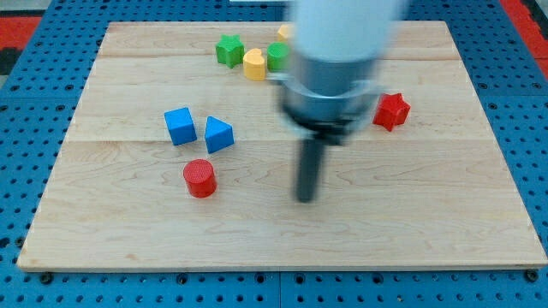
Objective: Move the blue blocks toward the red star
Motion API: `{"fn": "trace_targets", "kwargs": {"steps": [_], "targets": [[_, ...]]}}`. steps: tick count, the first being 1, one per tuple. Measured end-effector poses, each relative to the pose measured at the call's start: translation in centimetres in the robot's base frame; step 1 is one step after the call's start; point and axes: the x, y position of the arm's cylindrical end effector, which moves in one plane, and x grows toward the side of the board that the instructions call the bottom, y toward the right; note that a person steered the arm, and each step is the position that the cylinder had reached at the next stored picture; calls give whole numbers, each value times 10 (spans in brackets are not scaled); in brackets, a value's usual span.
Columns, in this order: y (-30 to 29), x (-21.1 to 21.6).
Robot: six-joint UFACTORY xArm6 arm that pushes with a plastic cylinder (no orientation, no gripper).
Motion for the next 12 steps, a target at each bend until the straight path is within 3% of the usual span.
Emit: {"fn": "trace_targets", "kwargs": {"steps": [1,3,4,6,7,8,10,11,12], "targets": [[-30,1],[-97,-92],[-117,-105],[68,-105],[110,-105],[8,-87],[-245,-104],[-173,-119],[-45,-119]]}}
